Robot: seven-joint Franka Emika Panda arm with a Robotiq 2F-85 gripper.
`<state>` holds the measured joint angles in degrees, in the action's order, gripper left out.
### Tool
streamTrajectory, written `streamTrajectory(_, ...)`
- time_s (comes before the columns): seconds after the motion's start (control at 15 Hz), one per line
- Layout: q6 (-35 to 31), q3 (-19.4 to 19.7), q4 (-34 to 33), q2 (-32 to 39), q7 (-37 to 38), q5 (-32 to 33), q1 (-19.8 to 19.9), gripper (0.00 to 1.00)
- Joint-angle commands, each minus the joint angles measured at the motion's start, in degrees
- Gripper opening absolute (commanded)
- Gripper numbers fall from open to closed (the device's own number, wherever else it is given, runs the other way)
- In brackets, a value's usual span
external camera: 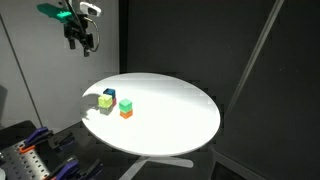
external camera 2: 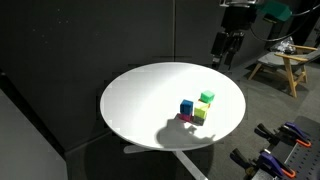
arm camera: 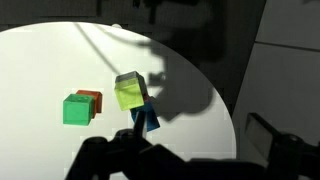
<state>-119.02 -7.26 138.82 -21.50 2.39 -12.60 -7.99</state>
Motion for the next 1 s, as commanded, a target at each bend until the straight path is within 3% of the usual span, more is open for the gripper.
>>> streamTrajectory(0.0, -1.00, 1.51, -1.64, 3.42, -2.01, 1.15, 0.93, 1.00)
streamTrajectory(0.93, -10.79, 2.52, 1.80, 12.89, 0.47, 13.26, 4.79, 1.00)
